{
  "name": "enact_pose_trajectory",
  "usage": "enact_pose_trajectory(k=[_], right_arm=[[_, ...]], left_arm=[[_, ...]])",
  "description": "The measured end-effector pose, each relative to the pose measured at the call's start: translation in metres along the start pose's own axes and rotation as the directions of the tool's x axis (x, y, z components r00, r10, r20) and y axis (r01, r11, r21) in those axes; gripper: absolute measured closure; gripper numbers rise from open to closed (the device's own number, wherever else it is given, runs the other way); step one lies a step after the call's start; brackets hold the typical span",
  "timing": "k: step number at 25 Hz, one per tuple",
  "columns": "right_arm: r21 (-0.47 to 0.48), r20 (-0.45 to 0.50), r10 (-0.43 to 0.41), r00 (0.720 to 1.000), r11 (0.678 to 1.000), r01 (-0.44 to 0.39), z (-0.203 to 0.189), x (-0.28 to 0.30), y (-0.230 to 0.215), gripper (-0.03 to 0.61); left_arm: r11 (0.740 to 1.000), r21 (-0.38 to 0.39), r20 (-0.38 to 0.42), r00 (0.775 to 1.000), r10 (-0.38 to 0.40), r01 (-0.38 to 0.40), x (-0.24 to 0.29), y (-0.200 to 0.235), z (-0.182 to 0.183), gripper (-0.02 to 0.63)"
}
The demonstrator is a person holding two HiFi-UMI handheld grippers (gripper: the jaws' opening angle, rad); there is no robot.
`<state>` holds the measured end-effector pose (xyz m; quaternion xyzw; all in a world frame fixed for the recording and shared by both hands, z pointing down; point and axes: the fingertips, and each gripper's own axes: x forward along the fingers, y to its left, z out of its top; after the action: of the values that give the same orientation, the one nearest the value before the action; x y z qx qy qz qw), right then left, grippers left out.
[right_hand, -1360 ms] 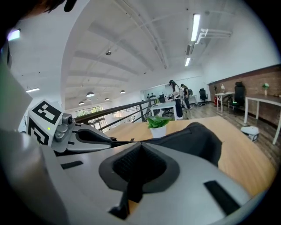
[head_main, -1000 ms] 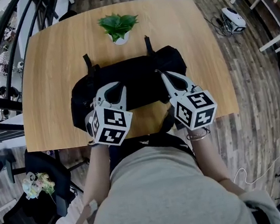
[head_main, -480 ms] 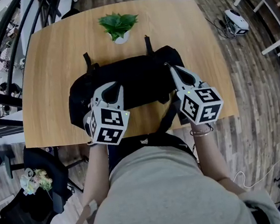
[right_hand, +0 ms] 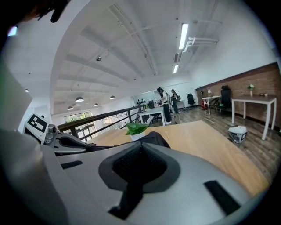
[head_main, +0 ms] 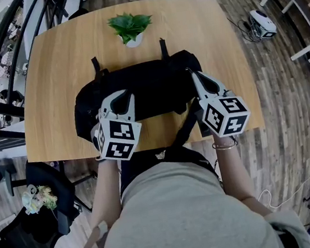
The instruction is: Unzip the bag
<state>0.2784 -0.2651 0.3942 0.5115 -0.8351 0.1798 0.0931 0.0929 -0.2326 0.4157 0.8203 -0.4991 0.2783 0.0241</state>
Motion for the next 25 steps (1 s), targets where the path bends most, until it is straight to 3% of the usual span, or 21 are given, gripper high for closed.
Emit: enact_pose_trajectory(k=[7,11,14,17,21,25], right_arm=[[-0.021,-0.027,-0.006,1.000,1.000,0.005,-0.016,-0.003,0.002,0.546],[0.001,-0.027,0.038,0.999,0.999,-0.038,-0.021,-0.006,0.014,0.526],[0.005,-0.049,0.092,0.995,0.996,-0.092,-0.024,-0.005,0.027,0.499],[0.011,-0.058,0.150,0.987,0.989,-0.150,-0.023,-0.005,0.041,0.509],[0.037,-0.056,0.235,0.971,0.972,-0.233,-0.018,-0.005,0.065,0.546],[0.043,-0.062,0.322,0.945,0.946,-0.320,-0.016,-0.007,0.090,0.571]], left_arm=[[0.998,-0.037,0.010,0.999,0.050,-0.050,-0.001,0.001,-0.002,0.563],[0.996,-0.037,0.011,0.997,0.082,-0.081,-0.003,0.001,-0.001,0.554],[0.992,-0.060,0.039,0.993,0.110,-0.108,-0.009,0.004,0.006,0.483],[0.993,-0.080,0.072,0.993,0.092,-0.086,-0.018,0.002,0.017,0.428],[0.980,-0.200,0.107,0.994,0.016,0.006,-0.029,-0.009,0.024,0.428],[0.922,-0.376,0.156,0.987,-0.041,0.097,-0.037,-0.021,0.027,0.470]])
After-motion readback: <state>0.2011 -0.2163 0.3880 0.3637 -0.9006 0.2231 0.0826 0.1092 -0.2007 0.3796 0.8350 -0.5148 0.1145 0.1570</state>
